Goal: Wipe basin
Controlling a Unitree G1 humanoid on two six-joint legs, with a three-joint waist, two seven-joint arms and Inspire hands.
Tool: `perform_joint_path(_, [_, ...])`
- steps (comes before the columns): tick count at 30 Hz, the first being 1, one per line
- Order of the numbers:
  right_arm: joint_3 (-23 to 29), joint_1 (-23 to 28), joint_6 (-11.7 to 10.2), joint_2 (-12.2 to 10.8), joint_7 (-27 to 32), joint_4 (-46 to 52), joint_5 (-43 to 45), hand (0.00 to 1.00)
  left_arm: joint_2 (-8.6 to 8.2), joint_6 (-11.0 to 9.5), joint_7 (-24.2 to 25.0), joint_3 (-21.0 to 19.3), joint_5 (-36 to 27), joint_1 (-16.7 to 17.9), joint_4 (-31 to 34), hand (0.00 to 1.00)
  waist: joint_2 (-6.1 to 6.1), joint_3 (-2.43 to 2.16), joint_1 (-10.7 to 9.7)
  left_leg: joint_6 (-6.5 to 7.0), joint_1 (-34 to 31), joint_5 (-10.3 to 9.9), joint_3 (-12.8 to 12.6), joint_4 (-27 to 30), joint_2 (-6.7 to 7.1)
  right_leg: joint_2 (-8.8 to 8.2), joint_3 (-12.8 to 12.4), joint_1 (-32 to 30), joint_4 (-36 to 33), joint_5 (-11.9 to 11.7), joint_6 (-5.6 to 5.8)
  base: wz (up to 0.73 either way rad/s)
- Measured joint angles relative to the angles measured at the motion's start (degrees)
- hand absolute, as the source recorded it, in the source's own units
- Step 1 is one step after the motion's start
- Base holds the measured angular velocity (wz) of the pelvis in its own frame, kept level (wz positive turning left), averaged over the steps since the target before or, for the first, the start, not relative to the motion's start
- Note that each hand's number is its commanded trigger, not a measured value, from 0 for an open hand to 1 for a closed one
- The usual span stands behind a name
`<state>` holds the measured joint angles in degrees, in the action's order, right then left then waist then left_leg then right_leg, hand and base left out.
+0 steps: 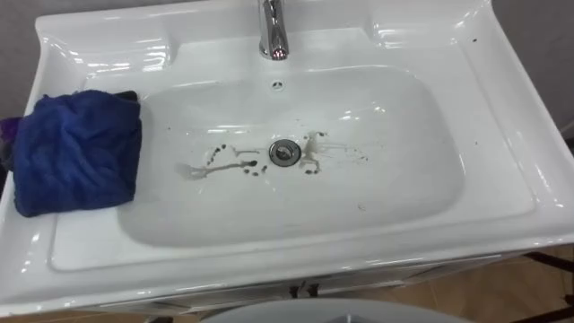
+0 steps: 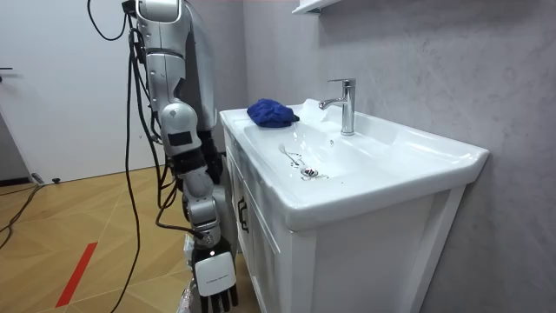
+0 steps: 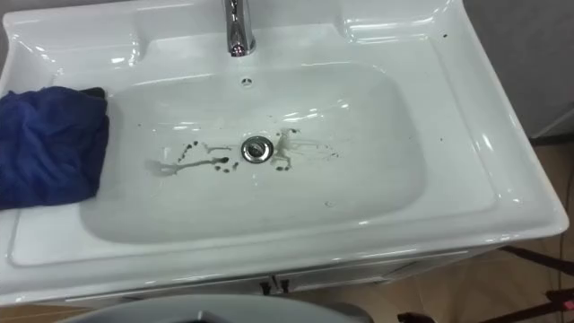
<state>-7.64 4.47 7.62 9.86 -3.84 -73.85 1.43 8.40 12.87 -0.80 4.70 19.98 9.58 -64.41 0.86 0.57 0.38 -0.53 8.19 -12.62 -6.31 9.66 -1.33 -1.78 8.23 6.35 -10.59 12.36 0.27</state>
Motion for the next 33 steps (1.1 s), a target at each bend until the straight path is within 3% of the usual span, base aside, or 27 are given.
perform_joint_path(23, [0.0, 0.08, -0.04, 0.03, 0.01, 0.02, -0.04, 0.0, 0.0, 0.05, -0.02, -0.72, 0.39, 0.0, -0.01, 0.0, 0.01, -0.02, 0.06, 0.0, 0.36, 0.0, -0.02, -0.02, -0.02, 0.03, -0.13, 0.38, 0.06, -0.03, -0.04, 0.0])
perform_joint_path(33, [0.02, 0.1, -0.02, 0.02, -0.1, 0.12, 0.21, 0.0, -0.12, 0.17, -0.43, -5.33, -2.03, 0.94, -0.66, 0.0, 0.38, -0.21, 0.12, 0.0, 0.5, 0.0, 0.04, 0.04, -0.03, -0.04, 0.41, 0.62, 0.03, -0.02, -0.04, 0.02])
